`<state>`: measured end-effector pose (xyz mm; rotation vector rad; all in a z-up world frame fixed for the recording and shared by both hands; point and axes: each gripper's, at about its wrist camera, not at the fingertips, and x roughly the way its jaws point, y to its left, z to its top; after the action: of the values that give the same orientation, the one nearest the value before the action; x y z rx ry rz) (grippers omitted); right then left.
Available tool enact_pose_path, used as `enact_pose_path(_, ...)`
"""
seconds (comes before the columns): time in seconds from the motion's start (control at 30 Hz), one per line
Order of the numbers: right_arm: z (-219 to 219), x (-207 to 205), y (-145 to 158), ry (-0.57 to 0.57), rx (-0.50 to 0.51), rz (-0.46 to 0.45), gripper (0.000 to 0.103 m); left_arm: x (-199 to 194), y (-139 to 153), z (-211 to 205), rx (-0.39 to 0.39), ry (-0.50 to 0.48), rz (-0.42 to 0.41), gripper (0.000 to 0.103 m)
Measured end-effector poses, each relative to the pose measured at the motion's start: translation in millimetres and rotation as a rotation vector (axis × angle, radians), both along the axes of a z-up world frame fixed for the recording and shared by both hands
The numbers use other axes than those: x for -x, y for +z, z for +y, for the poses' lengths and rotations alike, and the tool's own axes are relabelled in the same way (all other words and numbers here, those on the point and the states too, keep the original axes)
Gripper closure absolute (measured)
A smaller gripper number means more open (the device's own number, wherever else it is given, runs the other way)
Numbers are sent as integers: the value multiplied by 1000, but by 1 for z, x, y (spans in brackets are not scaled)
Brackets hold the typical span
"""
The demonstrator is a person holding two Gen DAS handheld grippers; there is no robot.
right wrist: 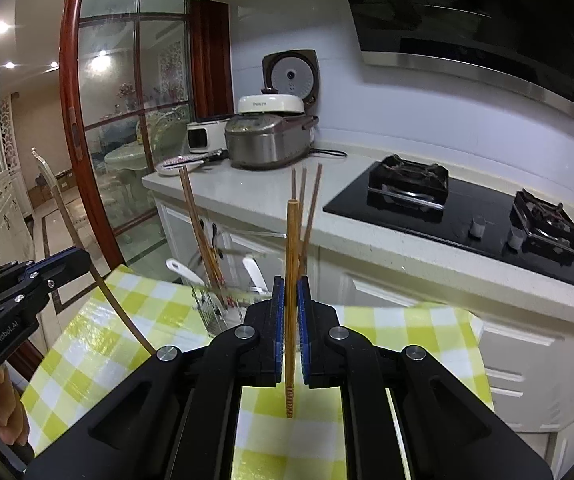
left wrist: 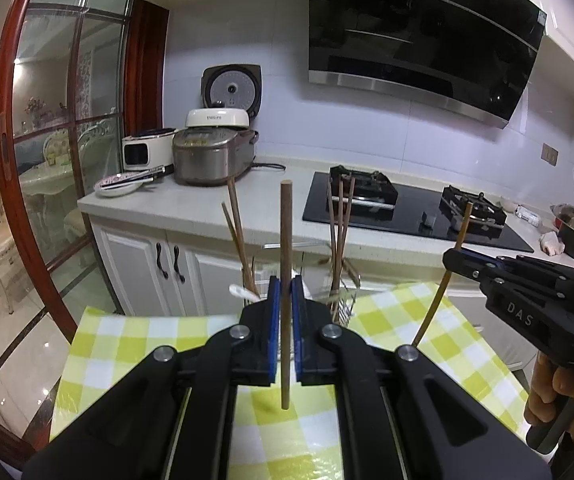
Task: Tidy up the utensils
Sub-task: 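Lift both chopsticks upright and carry them over the wire rack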
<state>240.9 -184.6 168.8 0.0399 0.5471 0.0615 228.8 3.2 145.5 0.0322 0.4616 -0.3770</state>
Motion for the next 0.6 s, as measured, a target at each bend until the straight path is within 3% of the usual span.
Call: enact_pose_path(0.6,6,-58,79,59,10,-102,95,-41,83,-13,24,-12,-136,97)
